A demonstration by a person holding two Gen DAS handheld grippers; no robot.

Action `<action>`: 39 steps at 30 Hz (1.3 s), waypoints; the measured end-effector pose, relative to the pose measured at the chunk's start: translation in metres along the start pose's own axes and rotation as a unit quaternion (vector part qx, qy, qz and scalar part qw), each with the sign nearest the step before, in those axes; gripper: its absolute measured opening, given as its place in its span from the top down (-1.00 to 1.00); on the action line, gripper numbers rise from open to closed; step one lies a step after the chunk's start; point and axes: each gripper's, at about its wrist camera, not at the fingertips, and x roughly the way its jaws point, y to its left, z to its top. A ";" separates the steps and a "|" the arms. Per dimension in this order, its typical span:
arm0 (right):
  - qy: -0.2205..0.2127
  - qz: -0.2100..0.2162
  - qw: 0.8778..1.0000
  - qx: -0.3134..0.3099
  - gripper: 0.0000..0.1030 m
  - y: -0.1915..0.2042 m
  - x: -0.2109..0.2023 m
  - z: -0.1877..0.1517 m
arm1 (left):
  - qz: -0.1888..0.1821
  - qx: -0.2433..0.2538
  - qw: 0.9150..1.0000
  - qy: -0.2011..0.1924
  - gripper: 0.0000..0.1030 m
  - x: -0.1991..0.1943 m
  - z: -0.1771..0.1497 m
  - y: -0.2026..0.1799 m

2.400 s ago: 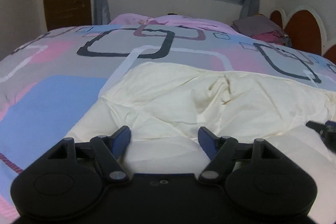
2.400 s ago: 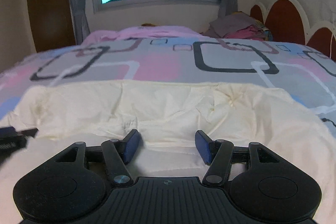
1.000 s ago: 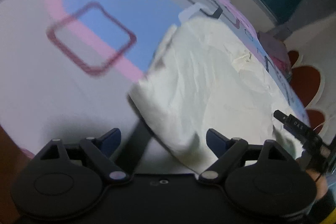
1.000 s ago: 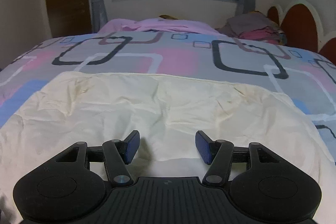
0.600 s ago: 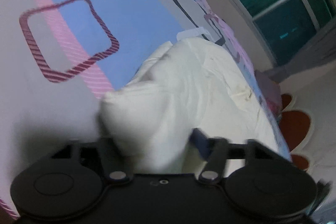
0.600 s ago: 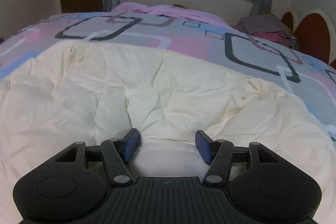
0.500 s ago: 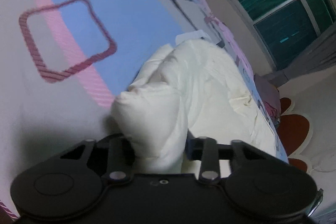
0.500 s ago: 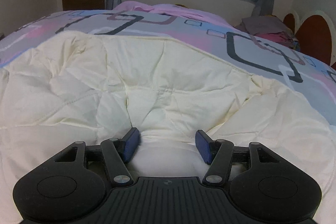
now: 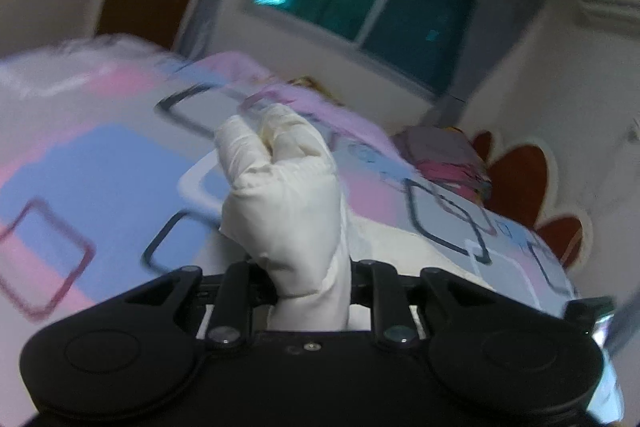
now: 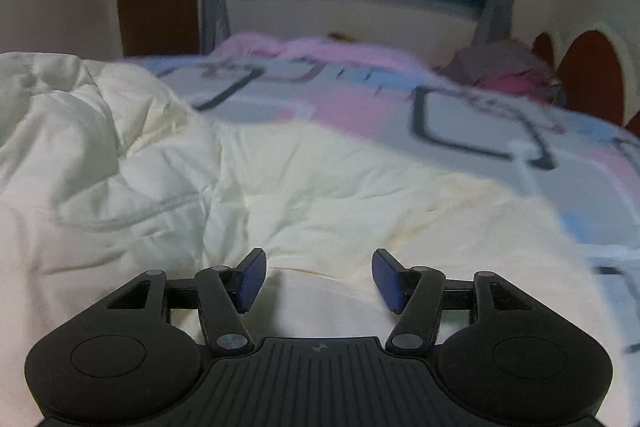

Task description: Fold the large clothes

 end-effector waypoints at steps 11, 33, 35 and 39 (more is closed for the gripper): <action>0.045 -0.115 0.985 0.123 -0.14 -0.114 -0.087 -0.063 | -0.114 0.191 0.975 -0.009 0.60 0.007 -0.019 -0.114; 0.057 -0.060 0.983 0.165 0.24 -0.144 -0.115 -0.094 | -0.284 0.298 0.895 0.171 -0.31 0.090 -0.118 -0.241; 0.058 -0.065 0.982 0.170 0.24 -0.147 -0.119 -0.095 | -0.302 0.283 0.895 0.169 -0.36 0.079 -0.103 -0.242; 0.032 -0.076 0.978 0.192 0.23 -0.156 -0.144 -0.084 | -0.331 0.234 0.900 0.159 -0.42 0.057 -0.064 -0.231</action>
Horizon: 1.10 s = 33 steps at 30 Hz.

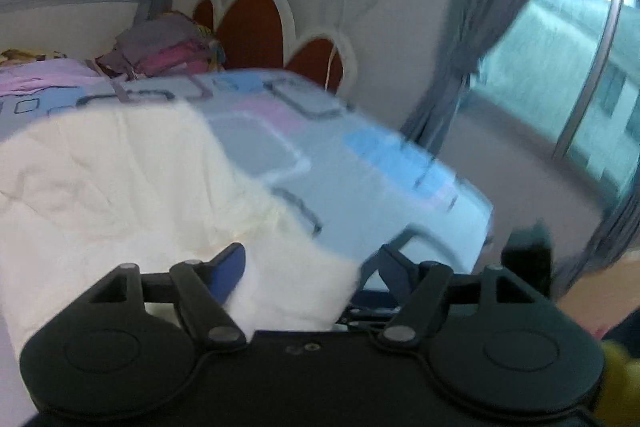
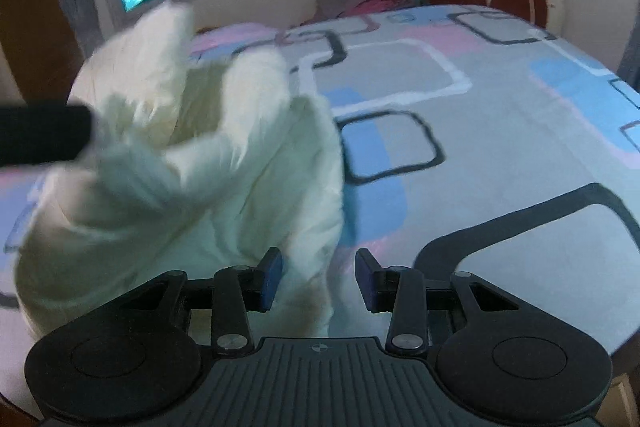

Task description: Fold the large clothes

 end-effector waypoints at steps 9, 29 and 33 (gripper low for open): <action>-0.072 0.065 0.995 -0.007 0.23 0.029 -0.047 0.043 | 0.204 -0.035 0.976 -0.065 -0.43 -0.029 0.005 0.083; 0.024 0.095 0.995 -0.031 0.34 0.047 -0.008 0.019 | 0.216 -0.055 0.975 -0.001 -0.28 0.046 -0.027 0.118; 0.034 0.083 0.996 -0.027 0.66 0.032 0.003 -0.004 | 0.204 -0.039 0.978 0.006 -0.32 0.055 -0.029 0.109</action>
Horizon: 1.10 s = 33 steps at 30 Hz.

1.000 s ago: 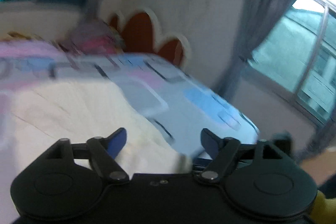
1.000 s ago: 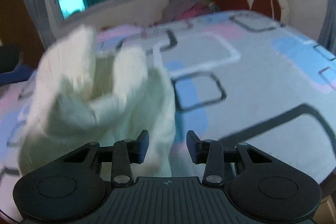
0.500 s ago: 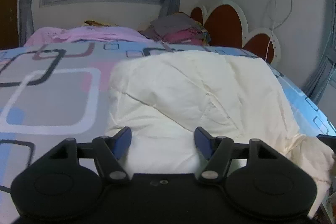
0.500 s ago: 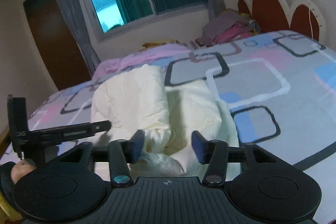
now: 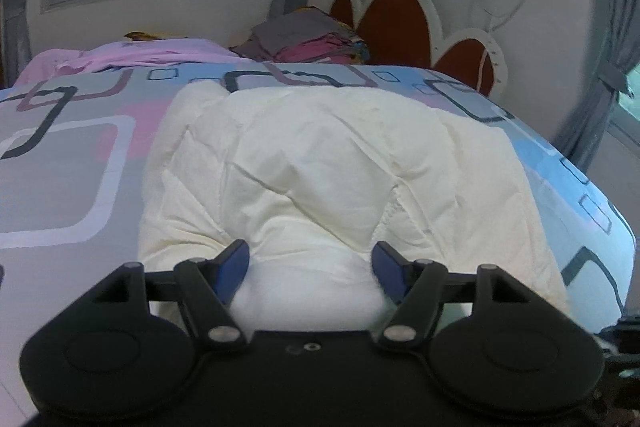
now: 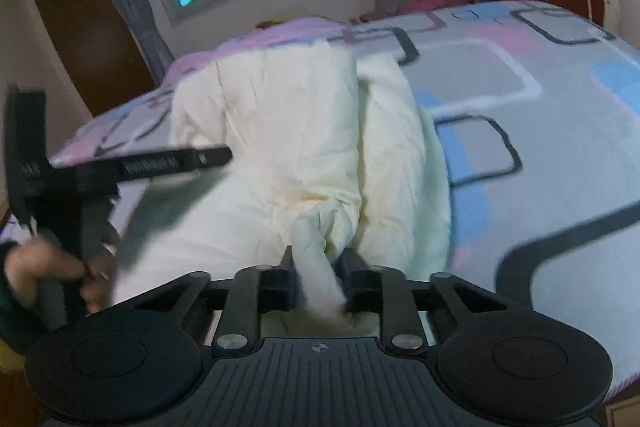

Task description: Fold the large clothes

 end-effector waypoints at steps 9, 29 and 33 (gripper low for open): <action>-0.004 0.004 0.998 0.058 0.70 -0.029 0.001 0.002 | 0.012 0.015 1.000 0.008 -0.34 0.009 -0.003 -0.016; -0.076 -0.092 0.992 -0.049 0.62 -0.006 0.114 0.073 | 0.056 -0.090 0.994 0.005 -0.78 0.007 0.000 0.040; -0.078 -0.112 0.990 -0.042 0.03 -0.023 0.131 0.059 | 0.060 -0.102 0.993 0.006 -0.83 0.019 -0.006 0.040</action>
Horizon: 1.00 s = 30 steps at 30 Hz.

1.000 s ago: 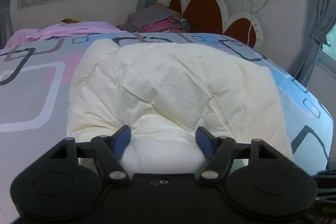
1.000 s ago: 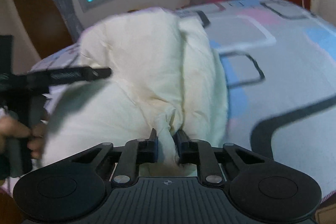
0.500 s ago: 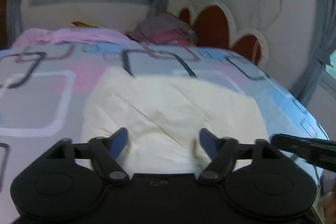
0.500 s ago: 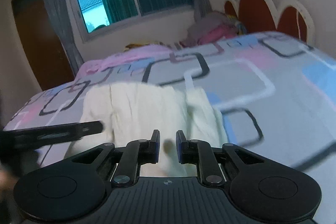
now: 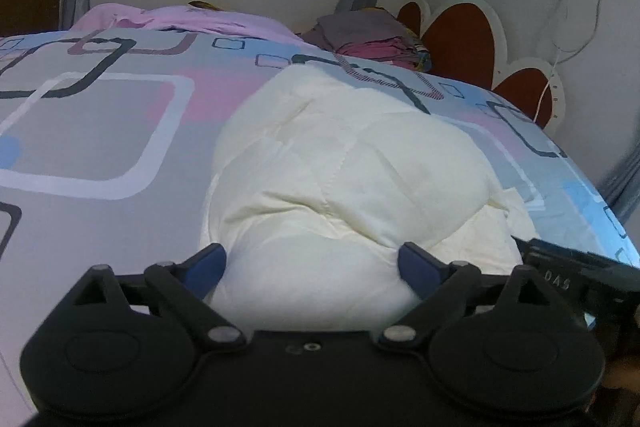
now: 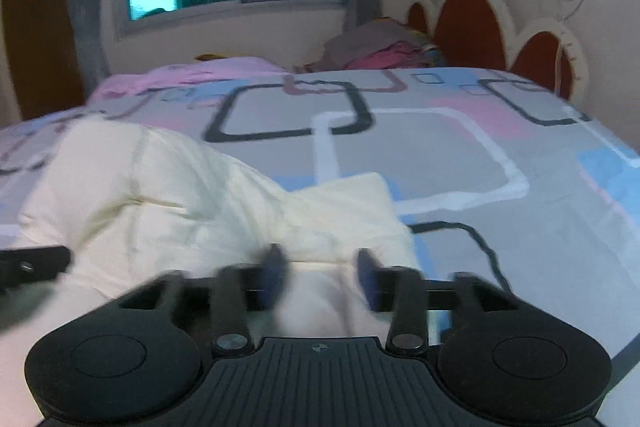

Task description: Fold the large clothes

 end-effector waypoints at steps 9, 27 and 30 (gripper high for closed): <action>0.042 0.017 0.998 0.040 -0.13 -0.025 0.021 -0.001 | 0.019 0.013 0.999 0.030 -0.89 0.013 0.008 -0.010; 0.162 0.173 0.951 0.198 -0.99 -0.075 -0.013 -0.005 | -0.090 -0.077 0.985 0.127 -0.97 -0.002 -0.006 0.036; 0.173 0.209 0.941 0.203 -0.89 -0.067 -0.008 -0.007 | -0.093 -0.080 0.984 0.129 -0.89 0.001 -0.008 0.033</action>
